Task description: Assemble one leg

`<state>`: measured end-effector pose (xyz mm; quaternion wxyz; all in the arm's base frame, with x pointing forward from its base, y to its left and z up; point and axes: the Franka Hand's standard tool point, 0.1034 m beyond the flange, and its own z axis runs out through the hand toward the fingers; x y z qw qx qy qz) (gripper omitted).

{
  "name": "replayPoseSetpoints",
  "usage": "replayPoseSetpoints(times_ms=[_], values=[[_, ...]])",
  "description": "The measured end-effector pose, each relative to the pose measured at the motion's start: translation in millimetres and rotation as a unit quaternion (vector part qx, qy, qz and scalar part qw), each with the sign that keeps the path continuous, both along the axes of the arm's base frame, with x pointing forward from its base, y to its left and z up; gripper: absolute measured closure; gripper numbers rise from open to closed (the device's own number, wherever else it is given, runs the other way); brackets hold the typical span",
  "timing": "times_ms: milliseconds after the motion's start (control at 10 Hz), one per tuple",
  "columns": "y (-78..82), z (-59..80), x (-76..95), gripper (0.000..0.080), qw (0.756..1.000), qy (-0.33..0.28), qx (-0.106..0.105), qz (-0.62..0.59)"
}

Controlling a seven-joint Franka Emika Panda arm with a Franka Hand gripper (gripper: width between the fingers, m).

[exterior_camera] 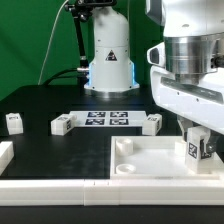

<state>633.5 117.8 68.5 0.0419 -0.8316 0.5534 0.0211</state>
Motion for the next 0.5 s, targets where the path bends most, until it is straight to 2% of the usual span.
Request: replayPoseSetpoints(times_ms=[300, 400, 500], values=[[1.4, 0.0, 0.0, 0.0509, 0.992, 0.012, 0.008, -0.126], [3.0, 0.1, -0.1, 0.0509, 0.982, 0.019, 0.013, -0.188], [2.9, 0.1, -0.1, 0.0509, 0.982, 0.019, 0.013, -0.185]])
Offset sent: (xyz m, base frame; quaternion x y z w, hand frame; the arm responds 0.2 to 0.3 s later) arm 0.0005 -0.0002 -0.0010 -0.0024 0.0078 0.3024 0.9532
